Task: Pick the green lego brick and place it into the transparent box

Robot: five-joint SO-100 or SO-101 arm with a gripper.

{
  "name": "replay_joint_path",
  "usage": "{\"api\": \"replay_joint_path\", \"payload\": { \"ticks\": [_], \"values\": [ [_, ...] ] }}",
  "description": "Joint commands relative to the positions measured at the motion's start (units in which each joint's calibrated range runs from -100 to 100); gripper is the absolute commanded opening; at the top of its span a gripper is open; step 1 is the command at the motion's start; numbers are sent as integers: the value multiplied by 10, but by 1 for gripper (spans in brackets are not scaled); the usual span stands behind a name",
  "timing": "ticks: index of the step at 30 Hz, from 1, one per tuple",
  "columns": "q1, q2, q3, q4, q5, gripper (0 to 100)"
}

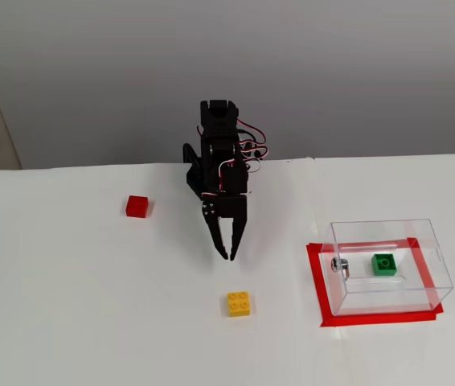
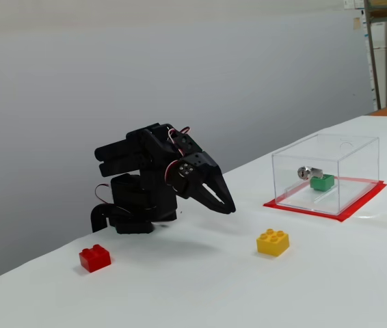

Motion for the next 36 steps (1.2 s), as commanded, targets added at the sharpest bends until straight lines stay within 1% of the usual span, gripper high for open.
{"api": "replay_joint_path", "payload": {
  "ticks": [1,6,9,36],
  "values": [
    [4,-6,-1,26,1,2],
    [4,-6,-45,161,-2,2],
    [4,-6,-60,217,-4,2],
    [4,-5,-63,218,-4,2]
  ]
}}
